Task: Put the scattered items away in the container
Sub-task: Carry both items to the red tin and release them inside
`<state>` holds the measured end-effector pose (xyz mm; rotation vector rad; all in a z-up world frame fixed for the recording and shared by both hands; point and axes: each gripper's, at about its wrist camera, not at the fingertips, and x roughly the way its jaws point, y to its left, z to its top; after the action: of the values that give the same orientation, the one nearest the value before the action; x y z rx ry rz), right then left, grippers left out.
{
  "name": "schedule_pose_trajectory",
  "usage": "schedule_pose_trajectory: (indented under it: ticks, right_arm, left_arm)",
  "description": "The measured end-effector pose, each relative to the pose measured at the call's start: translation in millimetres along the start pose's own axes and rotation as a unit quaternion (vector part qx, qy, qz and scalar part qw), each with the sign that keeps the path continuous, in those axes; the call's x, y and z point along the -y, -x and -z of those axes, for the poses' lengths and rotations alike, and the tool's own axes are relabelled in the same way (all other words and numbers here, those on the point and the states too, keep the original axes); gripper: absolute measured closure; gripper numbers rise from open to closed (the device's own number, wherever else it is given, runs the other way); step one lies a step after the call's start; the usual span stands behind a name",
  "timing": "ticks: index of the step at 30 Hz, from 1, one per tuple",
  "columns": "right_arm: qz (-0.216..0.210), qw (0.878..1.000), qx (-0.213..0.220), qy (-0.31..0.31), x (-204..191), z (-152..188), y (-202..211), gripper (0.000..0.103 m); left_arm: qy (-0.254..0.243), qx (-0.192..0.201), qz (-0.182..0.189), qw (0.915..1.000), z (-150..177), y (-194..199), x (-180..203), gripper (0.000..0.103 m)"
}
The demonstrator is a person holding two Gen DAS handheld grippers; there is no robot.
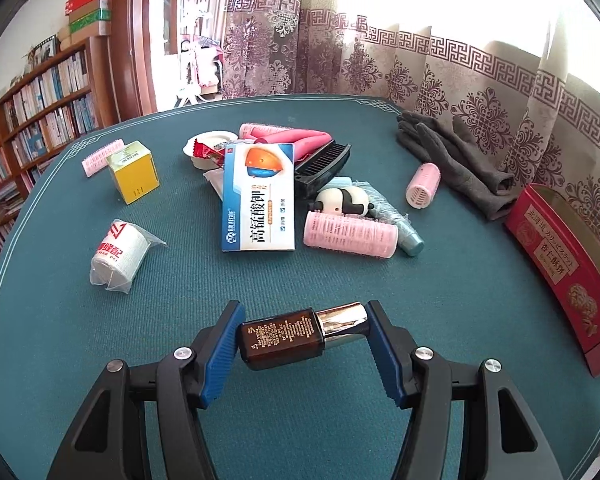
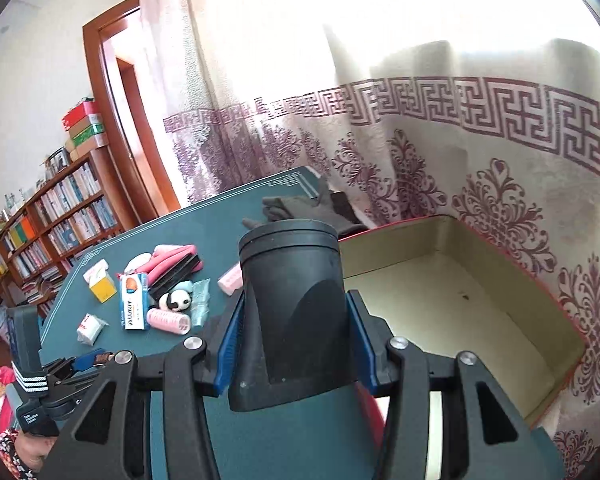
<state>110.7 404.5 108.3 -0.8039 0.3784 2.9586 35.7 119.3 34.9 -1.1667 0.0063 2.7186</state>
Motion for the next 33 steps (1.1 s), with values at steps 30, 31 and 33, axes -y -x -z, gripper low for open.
schedule_pose_trajectory:
  ticks: [30, 31, 33]
  right_arm:
    - [0.094, 0.993, -0.068, 0.007, 103, 29, -14, 0.05]
    - [0.092, 0.993, -0.068, 0.007, 103, 29, -13, 0.05]
    - [0.092, 0.993, -0.068, 0.009, 103, 30, -12, 0.05]
  left_arm:
    - [-0.18, 0.028, 0.161, 0.9699, -82, 23, 245, 0.04]
    - [-0.185, 0.028, 0.165, 0.9683, -84, 22, 252, 0.04]
    - [-0.194, 0.028, 0.169, 0.9658, -85, 20, 264, 0.04]
